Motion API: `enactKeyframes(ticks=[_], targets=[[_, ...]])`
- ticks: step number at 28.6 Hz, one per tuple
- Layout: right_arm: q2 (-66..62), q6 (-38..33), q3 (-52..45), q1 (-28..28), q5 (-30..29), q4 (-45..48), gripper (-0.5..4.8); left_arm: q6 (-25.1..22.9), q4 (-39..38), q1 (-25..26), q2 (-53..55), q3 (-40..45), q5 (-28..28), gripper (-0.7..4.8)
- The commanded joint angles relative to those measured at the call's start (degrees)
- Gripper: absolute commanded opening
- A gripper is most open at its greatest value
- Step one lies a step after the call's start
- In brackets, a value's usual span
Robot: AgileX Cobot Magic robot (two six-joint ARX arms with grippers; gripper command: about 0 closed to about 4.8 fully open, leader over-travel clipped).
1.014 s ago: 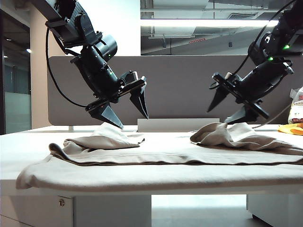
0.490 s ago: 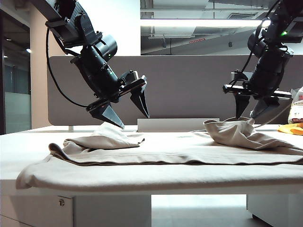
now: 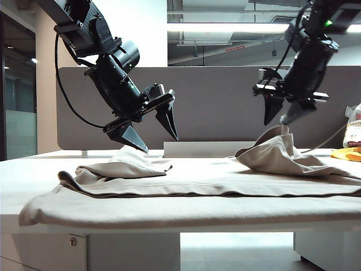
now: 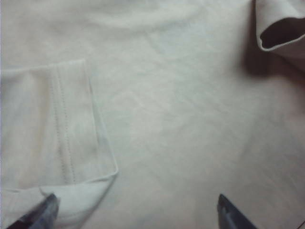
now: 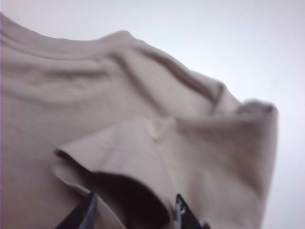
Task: Fold the bottom side of the T-shirt horizontally towards the center, about one-third of the way, then fold the sleeve back towards the center, creating a straight line along the edge of the T-shirt, and finally fold the bottom of the T-shirt up towards the top, creating a neat rectangle.
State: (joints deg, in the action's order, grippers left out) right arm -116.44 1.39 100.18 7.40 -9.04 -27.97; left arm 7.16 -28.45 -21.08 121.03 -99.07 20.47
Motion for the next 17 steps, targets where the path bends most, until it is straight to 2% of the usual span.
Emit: enactKeyframes(ticks=[1, 9, 14, 17], targets=[[3.2, 0.7, 0.5, 0.5, 1.0, 5.3, 2.09, 0.2, -0.7, -0.1, -0.2, -0.1, 0.6, 4.31], [4.9, 3.8, 0.6, 1.0, 4.0, 7.0, 2.07, 0.2, -1.5, -0.1, -0.2, -0.1, 0.6, 4.31], [4.5, 3.5, 0.5, 0.5, 4.3, 1.3, 2.07, 0.0, -2.4, -0.1, -0.2, -0.1, 1.7, 4.31], [4.5, 1.6, 0.5, -0.1, 2.3, -0.8, 2.07, 0.0, -3.9, 0.2, -0.2, -0.1, 1.7, 4.3]])
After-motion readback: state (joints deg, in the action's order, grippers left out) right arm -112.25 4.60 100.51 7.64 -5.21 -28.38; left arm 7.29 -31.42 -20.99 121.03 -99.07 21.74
